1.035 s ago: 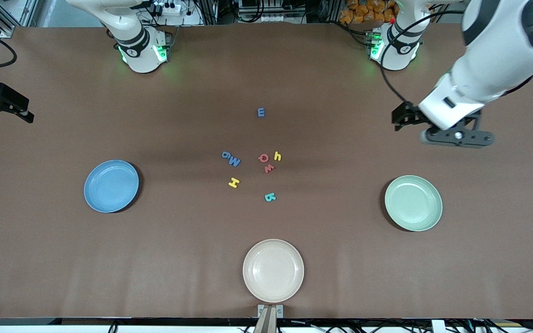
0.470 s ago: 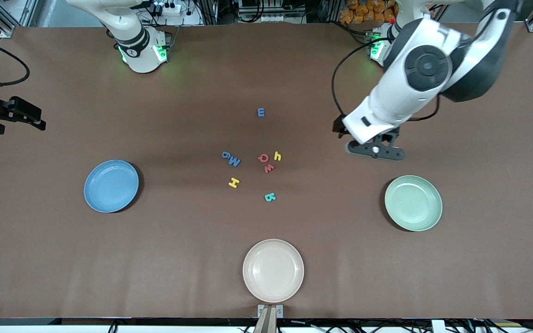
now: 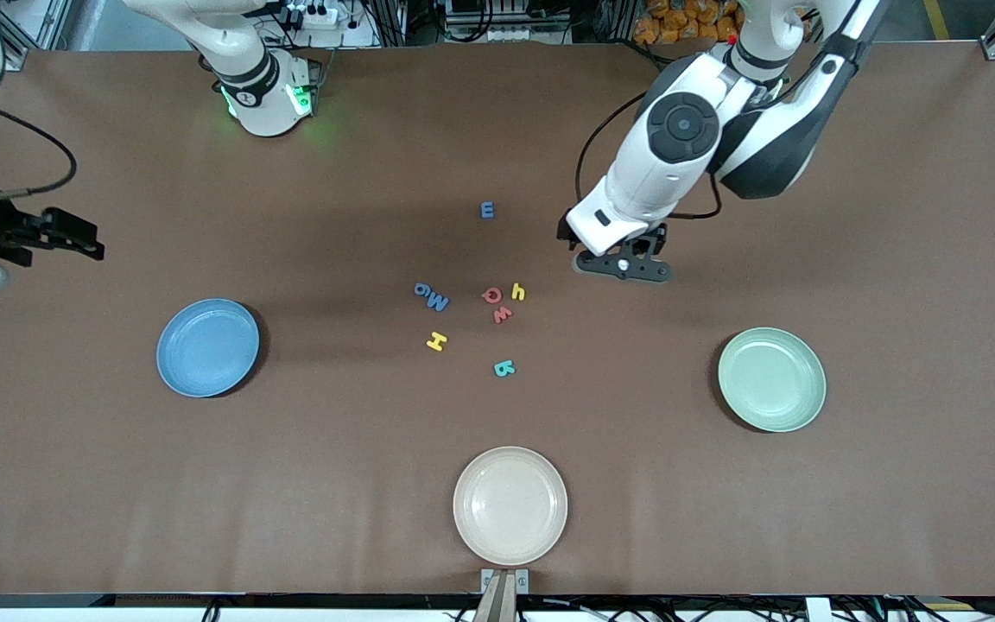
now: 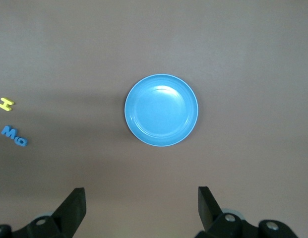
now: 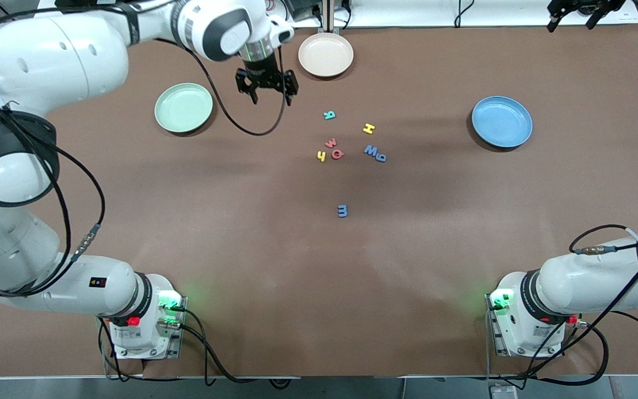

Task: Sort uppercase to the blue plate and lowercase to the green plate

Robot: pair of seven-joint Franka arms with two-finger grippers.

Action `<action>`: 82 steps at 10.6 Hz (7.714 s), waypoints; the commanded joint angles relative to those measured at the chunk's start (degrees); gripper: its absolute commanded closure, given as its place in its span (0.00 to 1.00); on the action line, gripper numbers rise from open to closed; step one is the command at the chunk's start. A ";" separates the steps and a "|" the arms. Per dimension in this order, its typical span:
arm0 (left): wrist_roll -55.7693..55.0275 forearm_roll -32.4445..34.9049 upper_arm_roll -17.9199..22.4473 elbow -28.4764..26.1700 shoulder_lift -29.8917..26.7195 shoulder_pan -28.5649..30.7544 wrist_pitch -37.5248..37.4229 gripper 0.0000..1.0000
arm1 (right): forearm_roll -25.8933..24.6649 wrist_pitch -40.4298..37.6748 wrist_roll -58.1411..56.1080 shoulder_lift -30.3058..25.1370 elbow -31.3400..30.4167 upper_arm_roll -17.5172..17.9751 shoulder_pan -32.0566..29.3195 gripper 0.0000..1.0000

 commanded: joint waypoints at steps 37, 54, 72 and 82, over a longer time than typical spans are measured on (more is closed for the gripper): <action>-16.34 17.04 14.40 8.22 28.18 -24.16 20.13 0.48 | 1.12 13.87 0.99 18.60 0.71 0.53 3.86 0.00; 11.10 13.97 14.58 7.61 10.96 -0.20 6.17 1.00 | 3.05 16.59 0.99 19.13 0.71 0.53 12.71 0.00; 28.66 12.57 20.73 8.31 6.14 12.06 5.98 0.00 | 3.05 42.79 -7.71 37.49 2.38 3.61 43.93 0.00; 28.40 2.46 22.05 13.85 -2.67 10.21 -8.52 0.00 | 2.26 45.26 -4.10 37.59 -2.90 3.43 46.92 0.00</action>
